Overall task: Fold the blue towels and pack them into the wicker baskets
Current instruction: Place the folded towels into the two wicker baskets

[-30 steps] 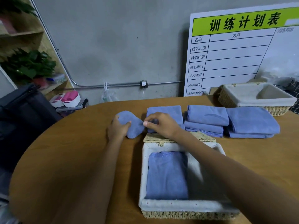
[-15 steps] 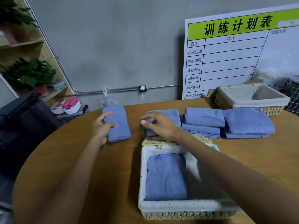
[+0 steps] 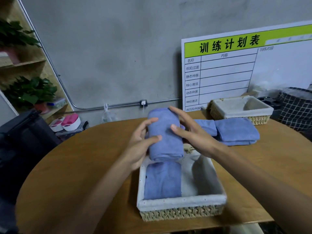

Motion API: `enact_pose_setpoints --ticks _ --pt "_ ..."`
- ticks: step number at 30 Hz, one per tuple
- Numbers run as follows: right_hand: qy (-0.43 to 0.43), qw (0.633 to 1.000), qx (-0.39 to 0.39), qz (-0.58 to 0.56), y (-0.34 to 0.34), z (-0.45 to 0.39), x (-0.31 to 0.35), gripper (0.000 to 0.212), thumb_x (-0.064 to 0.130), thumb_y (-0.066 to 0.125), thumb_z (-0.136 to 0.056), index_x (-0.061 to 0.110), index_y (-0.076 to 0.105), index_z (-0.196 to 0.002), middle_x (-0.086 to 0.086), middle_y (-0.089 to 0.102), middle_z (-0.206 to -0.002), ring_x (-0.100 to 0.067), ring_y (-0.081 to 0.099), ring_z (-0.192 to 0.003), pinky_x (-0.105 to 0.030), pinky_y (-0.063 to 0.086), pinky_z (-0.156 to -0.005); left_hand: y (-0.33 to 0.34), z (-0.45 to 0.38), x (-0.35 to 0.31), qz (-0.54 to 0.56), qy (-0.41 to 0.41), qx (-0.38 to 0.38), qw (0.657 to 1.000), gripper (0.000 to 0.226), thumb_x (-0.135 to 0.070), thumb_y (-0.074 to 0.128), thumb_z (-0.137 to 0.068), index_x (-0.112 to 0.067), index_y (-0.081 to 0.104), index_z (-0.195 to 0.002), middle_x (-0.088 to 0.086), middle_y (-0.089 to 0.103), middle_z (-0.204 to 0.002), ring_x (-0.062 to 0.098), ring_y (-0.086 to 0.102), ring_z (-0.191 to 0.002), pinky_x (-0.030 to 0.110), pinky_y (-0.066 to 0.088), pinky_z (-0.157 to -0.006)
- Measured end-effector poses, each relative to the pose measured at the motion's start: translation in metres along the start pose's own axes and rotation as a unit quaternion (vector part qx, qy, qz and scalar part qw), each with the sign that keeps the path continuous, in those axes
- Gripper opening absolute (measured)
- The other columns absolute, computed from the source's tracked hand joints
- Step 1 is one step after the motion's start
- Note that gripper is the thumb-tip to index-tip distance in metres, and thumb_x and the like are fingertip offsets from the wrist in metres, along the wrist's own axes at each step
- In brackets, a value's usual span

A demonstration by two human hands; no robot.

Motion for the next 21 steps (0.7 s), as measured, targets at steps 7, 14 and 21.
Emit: enact_pose_setpoints --ticks 7,14,21 --pt "0.016 0.997 -0.035 0.071 -0.042 0.072 -0.021 0.048 0.02 0.072 -0.09 0.03 0.058 -0.134 0.009 0.051 -0.143 -0.014 0.059 -0.123 -0.032 0.057 -0.086 0.046 0.032 0.048 -0.082 -0.106 0.066 0.989 0.048 -0.01 0.074 -0.089 -0.034 0.06 -0.128 0.001 0.058 -0.138 0.018 0.064 -0.119 0.052 0.056 -0.094" --pt "0.043 0.962 -0.014 0.268 -0.049 0.085 -0.038 0.048 0.033 0.08 -0.082 0.032 0.063 -0.127 0.007 0.053 -0.135 -0.006 0.048 -0.129 -0.039 0.049 -0.102 0.052 0.047 0.063 -0.271 -0.142 0.136 0.942 0.042 -0.024 0.073 -0.092 -0.04 0.053 -0.126 -0.006 0.055 -0.123 0.008 0.071 -0.09 0.028 0.058 -0.067" --pt "0.09 0.895 0.037 0.436 -0.041 0.081 -0.034 0.058 0.034 0.081 -0.081 0.028 0.057 -0.134 -0.002 0.043 -0.134 -0.021 0.05 -0.119 -0.033 0.044 -0.099 0.056 0.047 0.08 -0.318 -0.161 0.151 0.922 0.044 -0.021 0.072 -0.092 -0.033 0.046 -0.126 -0.003 0.053 -0.12 0.018 0.061 -0.077 0.03 0.053 -0.066"
Point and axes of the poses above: each hand's wrist, its own z-axis away from the middle knuckle, its own y-axis out of the palm, x = y × z, the point moved 8 cm from there along -z, towards the middle knuckle
